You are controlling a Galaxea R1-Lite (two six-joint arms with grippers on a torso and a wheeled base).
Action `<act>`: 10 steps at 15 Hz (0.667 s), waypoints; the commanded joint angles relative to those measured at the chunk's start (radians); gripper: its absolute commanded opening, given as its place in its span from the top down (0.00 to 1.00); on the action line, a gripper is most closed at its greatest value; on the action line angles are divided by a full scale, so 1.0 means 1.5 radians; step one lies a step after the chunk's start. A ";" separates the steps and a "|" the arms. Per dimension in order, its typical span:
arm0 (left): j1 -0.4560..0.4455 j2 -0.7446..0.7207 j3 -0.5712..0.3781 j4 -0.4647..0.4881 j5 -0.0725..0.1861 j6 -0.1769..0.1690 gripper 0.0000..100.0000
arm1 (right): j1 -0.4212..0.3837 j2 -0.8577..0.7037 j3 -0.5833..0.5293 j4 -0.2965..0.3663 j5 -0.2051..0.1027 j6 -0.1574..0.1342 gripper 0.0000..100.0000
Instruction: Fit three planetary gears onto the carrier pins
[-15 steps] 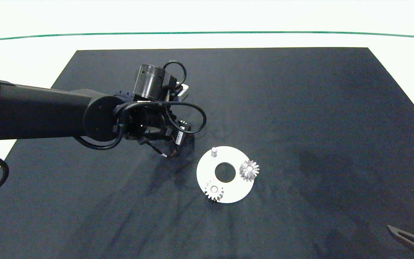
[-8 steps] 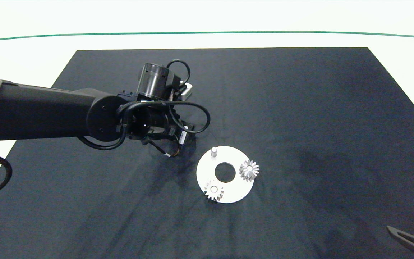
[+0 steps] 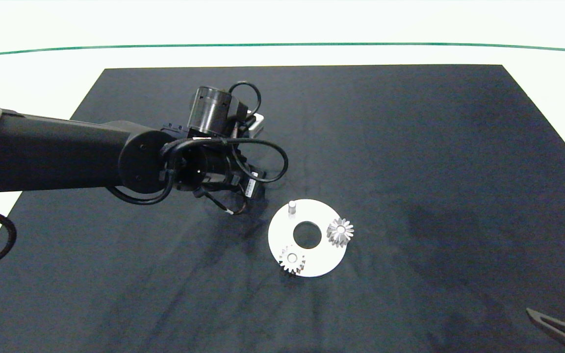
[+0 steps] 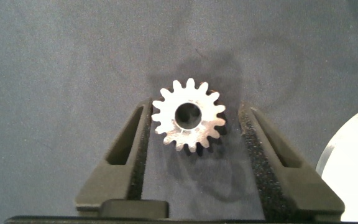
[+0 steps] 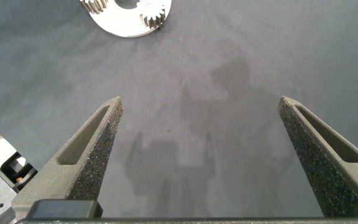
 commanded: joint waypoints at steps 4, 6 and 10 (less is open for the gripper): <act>-0.001 -0.005 0.002 0.001 0.001 0.000 0.59 | 0.000 0.003 0.000 0.000 -0.002 -0.001 0.00; 0.000 -0.013 0.000 0.001 0.001 0.000 0.62 | 0.000 0.001 0.000 0.000 -0.002 -0.002 0.00; -0.001 -0.022 0.009 0.002 0.001 -0.001 0.71 | 0.000 0.004 0.001 0.000 -0.002 -0.001 0.00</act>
